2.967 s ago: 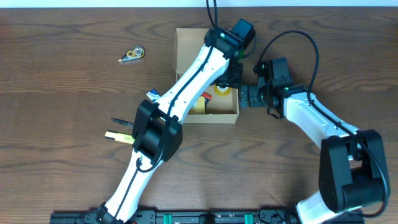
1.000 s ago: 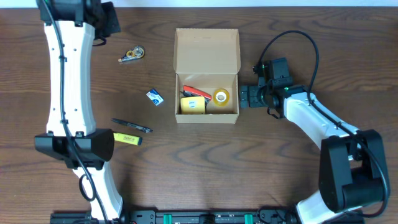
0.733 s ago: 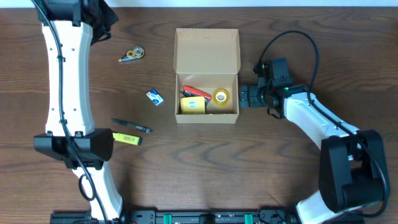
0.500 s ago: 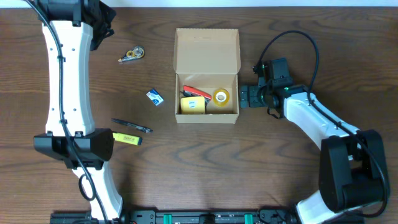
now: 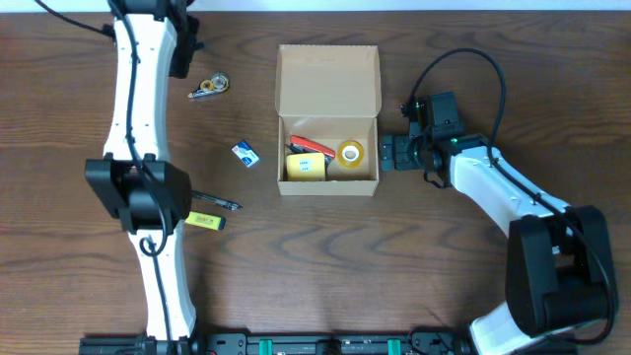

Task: Pack container
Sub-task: 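Withdraw the left gripper from the box toward the correction tape, then lower the left gripper toward the correction tape dispenser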

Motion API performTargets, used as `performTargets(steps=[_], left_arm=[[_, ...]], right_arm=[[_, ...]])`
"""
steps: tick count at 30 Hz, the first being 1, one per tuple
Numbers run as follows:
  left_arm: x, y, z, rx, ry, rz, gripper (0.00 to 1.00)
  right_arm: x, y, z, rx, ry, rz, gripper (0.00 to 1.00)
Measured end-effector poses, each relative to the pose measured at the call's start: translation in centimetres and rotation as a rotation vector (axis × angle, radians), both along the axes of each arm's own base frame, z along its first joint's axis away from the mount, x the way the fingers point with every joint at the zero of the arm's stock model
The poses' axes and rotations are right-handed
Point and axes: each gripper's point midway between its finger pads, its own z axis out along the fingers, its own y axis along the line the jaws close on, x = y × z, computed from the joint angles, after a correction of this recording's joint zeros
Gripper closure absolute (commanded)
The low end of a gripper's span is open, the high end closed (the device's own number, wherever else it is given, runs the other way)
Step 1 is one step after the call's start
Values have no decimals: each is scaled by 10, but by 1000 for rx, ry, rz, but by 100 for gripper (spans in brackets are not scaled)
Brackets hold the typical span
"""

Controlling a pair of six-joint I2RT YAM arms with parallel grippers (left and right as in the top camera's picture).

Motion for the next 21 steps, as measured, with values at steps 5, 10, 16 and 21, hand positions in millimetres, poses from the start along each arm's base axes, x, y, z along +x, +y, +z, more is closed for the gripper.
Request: performTargets(steps=[5,10,16,21], left_arm=[[1,-2,-5,-16,2,21,94],[6,2,-3,-19,-22,36,94],[27,5,-13,-27,-75,57,94],[48,2,-67,-68,-53,144,94]], right_arm=[[0,0,0,0,0,0,1],[0,0,0,0,0,0,1],[0,0,0,0,0,0,1],[0,0,0,0,0,0,1]])
